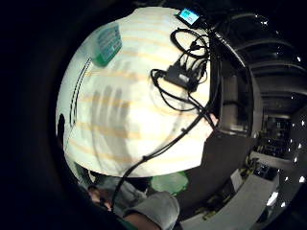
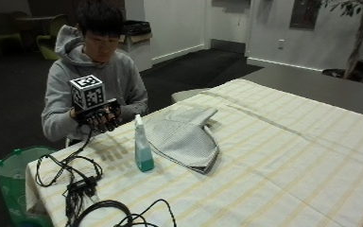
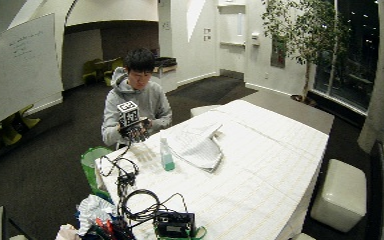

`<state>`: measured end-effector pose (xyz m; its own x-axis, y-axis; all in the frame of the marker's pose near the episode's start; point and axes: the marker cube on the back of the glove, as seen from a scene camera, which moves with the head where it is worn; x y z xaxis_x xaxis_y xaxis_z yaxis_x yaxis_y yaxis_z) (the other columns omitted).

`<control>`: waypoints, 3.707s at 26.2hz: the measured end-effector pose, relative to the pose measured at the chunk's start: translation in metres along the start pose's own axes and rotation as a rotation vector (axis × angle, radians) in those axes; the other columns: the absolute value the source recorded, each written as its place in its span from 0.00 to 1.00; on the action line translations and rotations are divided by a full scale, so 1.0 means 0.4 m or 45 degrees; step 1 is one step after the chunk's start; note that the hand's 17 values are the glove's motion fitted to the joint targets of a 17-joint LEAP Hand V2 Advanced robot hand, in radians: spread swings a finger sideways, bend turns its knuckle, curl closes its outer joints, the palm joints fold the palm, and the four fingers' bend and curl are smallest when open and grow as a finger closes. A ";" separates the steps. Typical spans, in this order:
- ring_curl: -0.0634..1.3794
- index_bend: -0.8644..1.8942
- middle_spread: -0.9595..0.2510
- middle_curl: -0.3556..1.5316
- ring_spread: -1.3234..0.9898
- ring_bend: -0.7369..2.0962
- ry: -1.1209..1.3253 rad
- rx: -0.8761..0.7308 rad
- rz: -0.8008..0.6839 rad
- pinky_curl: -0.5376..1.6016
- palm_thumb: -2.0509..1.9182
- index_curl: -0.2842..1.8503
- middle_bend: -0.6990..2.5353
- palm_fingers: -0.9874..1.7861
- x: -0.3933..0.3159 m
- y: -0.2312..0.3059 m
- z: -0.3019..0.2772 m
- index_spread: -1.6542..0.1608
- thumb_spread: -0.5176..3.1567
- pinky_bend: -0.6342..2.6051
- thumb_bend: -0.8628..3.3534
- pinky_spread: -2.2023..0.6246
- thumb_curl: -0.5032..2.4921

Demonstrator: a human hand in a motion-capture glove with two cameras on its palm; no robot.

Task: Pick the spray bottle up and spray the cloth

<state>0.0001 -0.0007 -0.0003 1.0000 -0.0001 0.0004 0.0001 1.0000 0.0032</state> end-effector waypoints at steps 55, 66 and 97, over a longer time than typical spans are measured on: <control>0.22 0.39 0.79 0.39 0.58 0.44 -1.571 0.556 0.043 0.38 0.69 0.23 0.37 0.60 -0.135 -0.410 0.101 0.81 0.39 0.29 0.22 0.84 0.28; 0.27 0.47 0.73 0.43 0.53 0.43 -1.613 0.810 -0.010 0.35 0.76 0.31 0.42 0.77 -0.163 -0.471 0.103 0.79 0.31 0.22 0.23 0.81 0.33; 0.34 0.50 0.74 0.45 0.50 0.47 -0.424 -1.010 -0.719 0.41 0.77 0.38 0.41 0.85 -0.660 -0.371 -0.019 0.81 0.22 0.29 0.20 0.72 0.39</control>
<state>-0.2639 -0.1492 -0.0086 0.8033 -0.3510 0.4811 0.5911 0.5684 -0.5723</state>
